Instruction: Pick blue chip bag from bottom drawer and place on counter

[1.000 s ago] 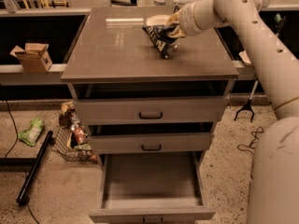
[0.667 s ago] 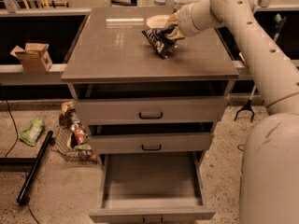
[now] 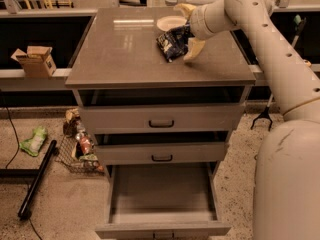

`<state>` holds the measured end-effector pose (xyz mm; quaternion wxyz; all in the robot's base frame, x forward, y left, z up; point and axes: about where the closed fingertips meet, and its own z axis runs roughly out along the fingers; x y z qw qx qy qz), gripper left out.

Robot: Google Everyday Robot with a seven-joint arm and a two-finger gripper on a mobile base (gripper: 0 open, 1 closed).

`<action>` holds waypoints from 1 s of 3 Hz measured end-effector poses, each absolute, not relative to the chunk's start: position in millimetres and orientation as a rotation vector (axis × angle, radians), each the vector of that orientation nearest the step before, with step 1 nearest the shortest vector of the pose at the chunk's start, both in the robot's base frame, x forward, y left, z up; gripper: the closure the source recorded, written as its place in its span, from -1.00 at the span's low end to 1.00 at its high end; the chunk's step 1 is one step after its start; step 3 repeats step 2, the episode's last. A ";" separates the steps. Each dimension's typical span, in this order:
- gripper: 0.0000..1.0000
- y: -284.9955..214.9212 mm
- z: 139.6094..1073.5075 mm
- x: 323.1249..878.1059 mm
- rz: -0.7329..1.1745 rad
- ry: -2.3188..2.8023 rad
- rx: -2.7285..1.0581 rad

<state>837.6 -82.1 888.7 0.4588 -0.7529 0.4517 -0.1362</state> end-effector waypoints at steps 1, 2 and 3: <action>-1.00 -120.0 909.8 822.1 -0.401 1.137 -1.830; -1.00 -168.5 946.2 788.7 -0.491 1.148 -1.767; -1.00 -168.5 946.2 788.7 -0.491 1.148 -1.767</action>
Offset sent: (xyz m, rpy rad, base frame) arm -0.1112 -0.1690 0.1059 0.0008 -0.1991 -0.2162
